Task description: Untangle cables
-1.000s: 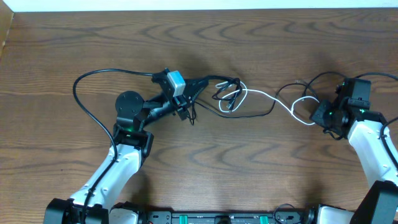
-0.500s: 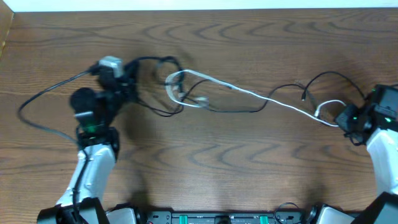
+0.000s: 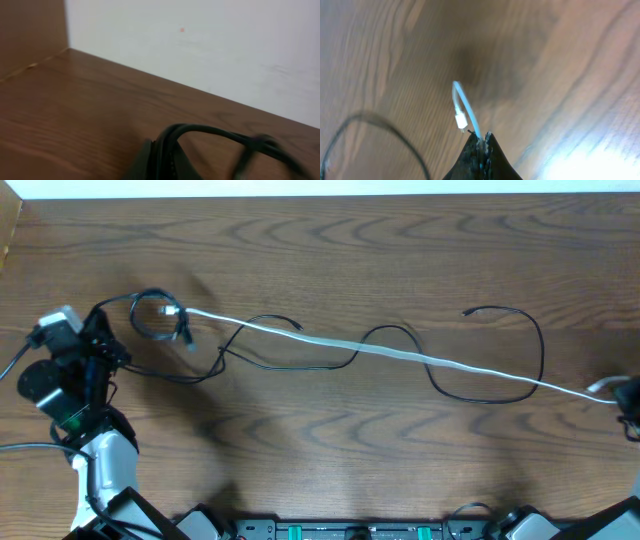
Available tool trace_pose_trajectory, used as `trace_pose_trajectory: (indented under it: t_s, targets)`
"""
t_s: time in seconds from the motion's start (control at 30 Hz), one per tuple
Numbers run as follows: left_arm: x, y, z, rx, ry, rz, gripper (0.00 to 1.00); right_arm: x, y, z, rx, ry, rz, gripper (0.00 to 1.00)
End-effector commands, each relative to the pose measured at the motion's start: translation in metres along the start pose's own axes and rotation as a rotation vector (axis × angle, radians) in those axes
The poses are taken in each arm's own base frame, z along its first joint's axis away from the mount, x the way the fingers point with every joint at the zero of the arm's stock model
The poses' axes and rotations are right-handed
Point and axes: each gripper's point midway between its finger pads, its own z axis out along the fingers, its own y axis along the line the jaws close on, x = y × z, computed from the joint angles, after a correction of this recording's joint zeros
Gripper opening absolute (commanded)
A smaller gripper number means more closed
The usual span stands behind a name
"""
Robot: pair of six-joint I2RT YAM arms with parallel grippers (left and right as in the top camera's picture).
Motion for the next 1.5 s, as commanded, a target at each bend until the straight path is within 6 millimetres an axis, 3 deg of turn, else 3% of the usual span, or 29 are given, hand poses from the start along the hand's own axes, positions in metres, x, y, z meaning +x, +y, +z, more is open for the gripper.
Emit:
trace_pose_trajectory:
  t_s: [0.0,0.2,0.33,0.57,0.77,0.93,1.13,1.47]
  targets:
    - [-0.011,0.021,-0.007,-0.061,-0.029,0.006,0.08,-0.022,-0.024,-0.008,0.009,-0.060,0.069,0.01]
    - [-0.014,0.042,-0.016,-0.118,-0.039,-0.006,0.07,-0.040,-0.068,-0.018,0.024,-0.109,0.208,0.01]
    - [-0.015,0.050,-0.020,-0.137,-0.045,-0.009,0.07,-0.052,-0.087,-0.025,0.005,-0.154,0.287,0.01]
    - [-0.014,0.050,-0.020,-0.137,-0.039,-0.029,0.08,-0.059,-0.089,-0.028,-0.031,-0.177,0.303,0.01]
    - [-0.011,0.031,-0.018,-0.028,-0.024,-0.032,0.07,-0.063,-0.089,-0.029,-0.033,-0.191,0.298,0.01]
    - [-0.011,0.030,-0.018,-0.016,-0.023,-0.030,0.07,-0.064,-0.094,-0.029,-0.005,-0.202,0.300,0.01]
    - [-0.013,0.047,-0.020,-0.120,-0.037,-0.027,0.07,-0.079,-0.124,-0.036,0.157,-0.299,0.309,0.01]
    - [-0.013,0.062,-0.022,-0.207,-0.040,-0.034,0.07,-0.108,-0.137,-0.050,0.170,-0.429,0.314,0.01]
